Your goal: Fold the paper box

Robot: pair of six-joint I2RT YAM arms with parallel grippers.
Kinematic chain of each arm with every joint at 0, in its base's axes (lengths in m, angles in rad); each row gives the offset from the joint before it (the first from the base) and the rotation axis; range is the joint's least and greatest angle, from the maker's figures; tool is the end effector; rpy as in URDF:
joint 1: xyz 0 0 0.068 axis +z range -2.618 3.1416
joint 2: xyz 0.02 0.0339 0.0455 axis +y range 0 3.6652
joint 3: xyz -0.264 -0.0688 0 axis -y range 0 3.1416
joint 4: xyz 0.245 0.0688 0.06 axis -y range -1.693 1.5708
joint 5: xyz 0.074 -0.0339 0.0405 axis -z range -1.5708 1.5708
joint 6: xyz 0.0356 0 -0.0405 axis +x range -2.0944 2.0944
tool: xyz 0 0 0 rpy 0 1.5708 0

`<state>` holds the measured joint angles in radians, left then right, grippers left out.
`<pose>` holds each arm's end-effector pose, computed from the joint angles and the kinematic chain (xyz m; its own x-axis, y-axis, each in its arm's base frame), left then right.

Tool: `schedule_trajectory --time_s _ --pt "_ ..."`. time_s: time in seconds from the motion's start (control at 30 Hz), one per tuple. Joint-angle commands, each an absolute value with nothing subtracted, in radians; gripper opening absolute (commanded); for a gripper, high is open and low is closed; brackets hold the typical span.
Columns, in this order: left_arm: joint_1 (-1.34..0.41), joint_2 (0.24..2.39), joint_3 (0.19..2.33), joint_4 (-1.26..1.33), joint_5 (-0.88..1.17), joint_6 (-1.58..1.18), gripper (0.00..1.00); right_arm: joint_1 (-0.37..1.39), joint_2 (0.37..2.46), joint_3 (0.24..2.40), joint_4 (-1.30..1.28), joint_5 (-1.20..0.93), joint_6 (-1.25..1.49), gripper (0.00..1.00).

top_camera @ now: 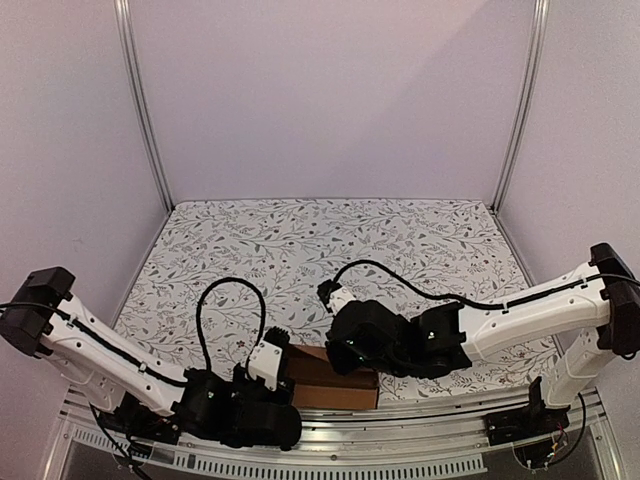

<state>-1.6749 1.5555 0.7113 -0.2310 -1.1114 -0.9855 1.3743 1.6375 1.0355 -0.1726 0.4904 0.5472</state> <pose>0.0041 -0.2681 0.1552 -0.3540 0.1684 -0.9200 0.3443 0.9380 0.0392 0.0845 0.3389 0.2139 -0.5326 -0.3244 -0.7817 -0.6117 0.7859 0.0905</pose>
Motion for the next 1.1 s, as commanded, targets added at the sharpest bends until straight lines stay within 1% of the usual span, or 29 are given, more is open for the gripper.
schedule_trajectory --time_s 0.0,0.23,0.37,0.73,0.97,1.07 --pt "-1.71 1.544 0.721 -0.325 -1.106 -1.024 0.05 1.403 1.682 0.977 -0.228 0.482 0.607 0.0" --pt "-1.752 1.498 0.725 -0.459 -1.091 -1.106 0.26 1.436 1.715 0.973 -0.226 0.501 0.635 0.0" --pt "-1.784 1.482 0.738 -0.532 -1.091 -1.148 0.33 1.451 1.723 0.967 -0.228 0.509 0.651 0.0" --pt "-1.837 1.406 0.742 -0.73 -1.017 -1.285 0.34 1.466 1.726 0.962 -0.231 0.527 0.66 0.0" --pt "-1.833 1.215 0.725 -0.748 -1.052 -1.196 0.33 1.466 1.726 0.945 -0.234 0.54 0.661 0.0" --pt "-1.801 1.085 0.687 -0.685 -1.034 -1.07 0.31 1.465 1.724 0.945 -0.234 0.543 0.657 0.0"
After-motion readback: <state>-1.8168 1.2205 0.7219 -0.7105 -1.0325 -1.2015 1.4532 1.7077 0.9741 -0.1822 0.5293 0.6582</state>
